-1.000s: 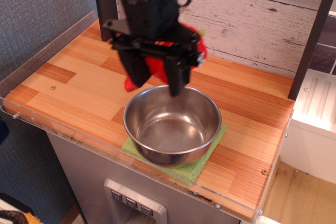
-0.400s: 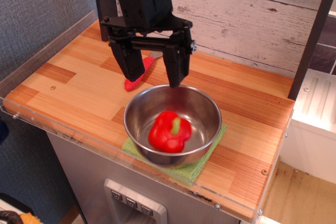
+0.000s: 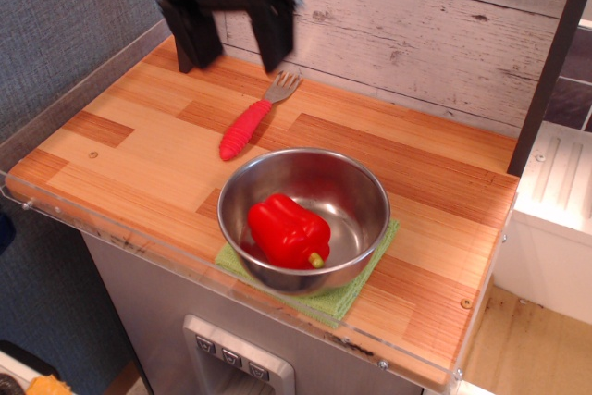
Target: Put the pepper inside the bowl.
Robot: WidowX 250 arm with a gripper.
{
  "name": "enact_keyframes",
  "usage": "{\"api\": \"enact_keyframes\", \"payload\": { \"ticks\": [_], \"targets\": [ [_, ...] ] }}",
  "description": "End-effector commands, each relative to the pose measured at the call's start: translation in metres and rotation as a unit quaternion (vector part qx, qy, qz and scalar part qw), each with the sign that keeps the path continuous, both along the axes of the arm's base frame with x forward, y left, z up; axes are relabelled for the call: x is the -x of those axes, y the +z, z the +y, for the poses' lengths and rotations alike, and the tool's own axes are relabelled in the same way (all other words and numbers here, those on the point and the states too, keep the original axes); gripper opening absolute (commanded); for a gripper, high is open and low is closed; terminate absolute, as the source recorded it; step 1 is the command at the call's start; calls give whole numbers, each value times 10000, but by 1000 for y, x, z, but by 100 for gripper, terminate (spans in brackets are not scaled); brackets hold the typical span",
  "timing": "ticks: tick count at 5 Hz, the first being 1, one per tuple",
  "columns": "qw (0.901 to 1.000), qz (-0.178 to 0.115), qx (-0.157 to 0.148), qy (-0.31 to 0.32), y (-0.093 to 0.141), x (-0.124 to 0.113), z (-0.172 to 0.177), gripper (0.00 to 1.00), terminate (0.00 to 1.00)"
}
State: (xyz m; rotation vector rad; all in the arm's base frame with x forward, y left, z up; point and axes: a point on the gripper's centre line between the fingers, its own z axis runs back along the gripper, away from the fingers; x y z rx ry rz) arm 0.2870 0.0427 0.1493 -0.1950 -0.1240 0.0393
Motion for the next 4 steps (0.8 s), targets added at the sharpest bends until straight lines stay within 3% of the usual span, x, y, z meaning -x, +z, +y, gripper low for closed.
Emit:
{"api": "enact_keyframes", "payload": {
  "ticks": [1,3,4],
  "targets": [
    [9968,-13,-594,-529,10,-13,-1,100,0],
    [9929,246,-938,-685,-1,-20,-8,100,0],
    [9929,246,-938,-685,-1,-20,-8,100,0]
  ]
}}
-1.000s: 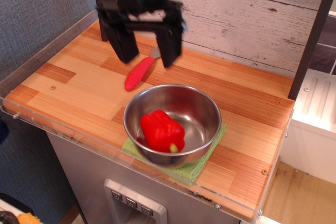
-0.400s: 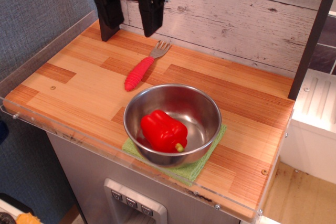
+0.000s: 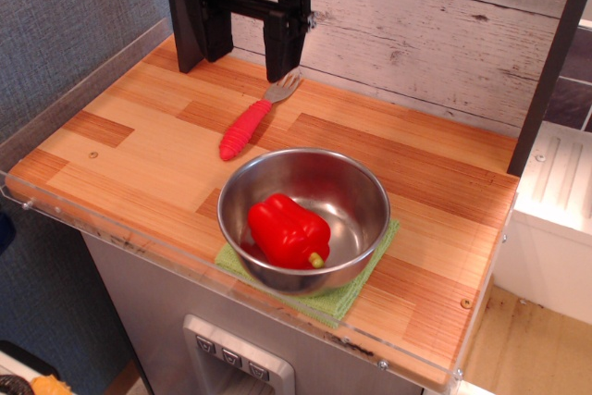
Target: Put the pepper inside the bowl.
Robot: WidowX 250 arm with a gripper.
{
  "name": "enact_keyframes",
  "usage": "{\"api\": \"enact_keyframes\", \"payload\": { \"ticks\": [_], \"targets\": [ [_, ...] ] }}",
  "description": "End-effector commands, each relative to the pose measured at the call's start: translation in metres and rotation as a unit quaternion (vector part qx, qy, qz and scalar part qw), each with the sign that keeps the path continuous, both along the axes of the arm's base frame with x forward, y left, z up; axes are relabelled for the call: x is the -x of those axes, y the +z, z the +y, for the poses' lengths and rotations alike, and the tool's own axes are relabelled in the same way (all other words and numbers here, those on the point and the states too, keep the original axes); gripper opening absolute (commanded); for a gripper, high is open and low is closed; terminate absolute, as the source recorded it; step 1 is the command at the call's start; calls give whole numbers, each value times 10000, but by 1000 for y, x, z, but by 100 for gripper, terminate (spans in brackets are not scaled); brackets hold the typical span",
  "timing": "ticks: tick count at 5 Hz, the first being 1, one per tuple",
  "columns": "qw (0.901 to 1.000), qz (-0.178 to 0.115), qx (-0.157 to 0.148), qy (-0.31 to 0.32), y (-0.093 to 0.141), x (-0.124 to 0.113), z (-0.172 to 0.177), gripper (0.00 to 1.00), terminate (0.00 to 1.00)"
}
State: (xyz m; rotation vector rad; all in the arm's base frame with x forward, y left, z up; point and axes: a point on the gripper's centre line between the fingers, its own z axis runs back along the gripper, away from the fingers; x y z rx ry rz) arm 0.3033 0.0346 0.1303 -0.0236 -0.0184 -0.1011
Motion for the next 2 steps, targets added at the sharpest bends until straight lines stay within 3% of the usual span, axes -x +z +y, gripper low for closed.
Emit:
{"api": "enact_keyframes", "payload": {
  "ticks": [1,2],
  "targets": [
    [9997,-232,-35,-11,18,-4,1,100,0],
    [9997,-232,-35,-11,18,-4,1,100,100]
  ]
}}
